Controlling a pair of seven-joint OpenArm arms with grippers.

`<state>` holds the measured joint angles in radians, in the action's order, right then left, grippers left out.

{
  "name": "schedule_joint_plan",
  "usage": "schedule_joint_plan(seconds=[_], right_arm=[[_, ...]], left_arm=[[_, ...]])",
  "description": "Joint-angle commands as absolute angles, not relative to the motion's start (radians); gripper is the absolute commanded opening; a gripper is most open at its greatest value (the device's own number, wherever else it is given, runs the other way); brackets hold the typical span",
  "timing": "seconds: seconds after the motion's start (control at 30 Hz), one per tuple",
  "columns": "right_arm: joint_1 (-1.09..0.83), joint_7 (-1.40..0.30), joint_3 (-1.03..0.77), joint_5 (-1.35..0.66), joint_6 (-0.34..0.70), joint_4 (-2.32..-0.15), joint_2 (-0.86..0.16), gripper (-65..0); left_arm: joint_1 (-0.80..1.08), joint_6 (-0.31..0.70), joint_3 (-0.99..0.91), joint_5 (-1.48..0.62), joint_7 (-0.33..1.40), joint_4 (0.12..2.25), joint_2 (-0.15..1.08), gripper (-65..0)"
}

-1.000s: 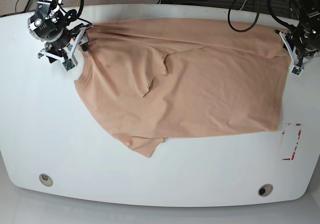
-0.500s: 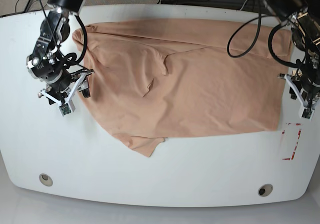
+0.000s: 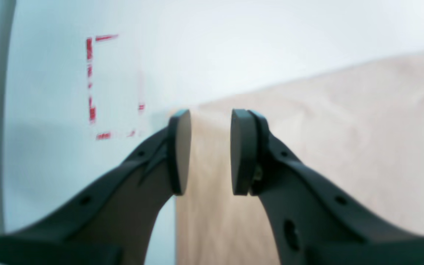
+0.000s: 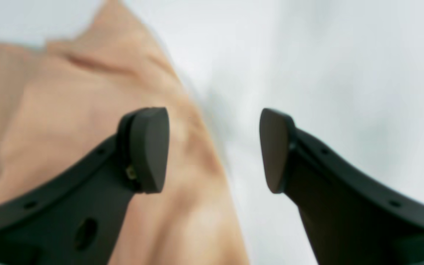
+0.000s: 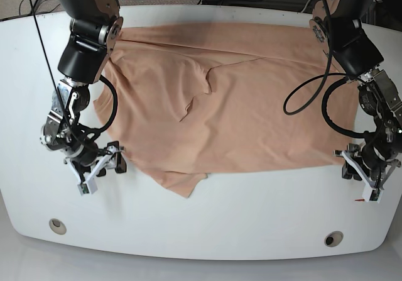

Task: Layout the t-shirt on the table in an organized manner, then fold the t-shirt properly
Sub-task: 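Slide both grippers along the shirt's side edges toward the hem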

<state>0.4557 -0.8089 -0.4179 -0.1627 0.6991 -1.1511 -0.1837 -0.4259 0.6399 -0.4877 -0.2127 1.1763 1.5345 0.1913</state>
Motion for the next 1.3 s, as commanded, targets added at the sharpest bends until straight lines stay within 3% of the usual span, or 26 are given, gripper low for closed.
schedule_joint_plan(seconds=[0.0, 0.27, 0.73, 1.13, 1.27], right_arm=[[0.550, -0.696, -0.378, -0.142, 0.698, -1.007, -0.216, -28.7], [0.621, -0.441, -0.325, 0.007, 0.698, -0.739, -0.226, -28.7], [0.595, -0.420, -0.323, 0.016, 0.698, -0.690, -0.179, -29.0], [0.565, -0.421, -0.321, 0.018, 0.698, -0.688, -0.150, -46.0], [0.565, -0.421, -0.321, 0.018, 0.698, -0.688, -0.150, -56.6]], left_arm=[[-0.469, 0.634, -0.483, -0.222, 1.122, 1.511, 0.208, -49.0], [-0.460, 0.634, -0.486, -0.222, 1.110, 1.504, 0.229, -49.0], [-0.421, 0.633, -0.490, -0.222, 1.106, 1.500, 0.266, -49.0], [-0.430, 0.631, -0.489, -0.222, 0.974, 1.282, 0.314, -49.0], [-0.450, 0.616, -0.486, -0.222, 0.898, 1.184, 0.338, -46.9]])
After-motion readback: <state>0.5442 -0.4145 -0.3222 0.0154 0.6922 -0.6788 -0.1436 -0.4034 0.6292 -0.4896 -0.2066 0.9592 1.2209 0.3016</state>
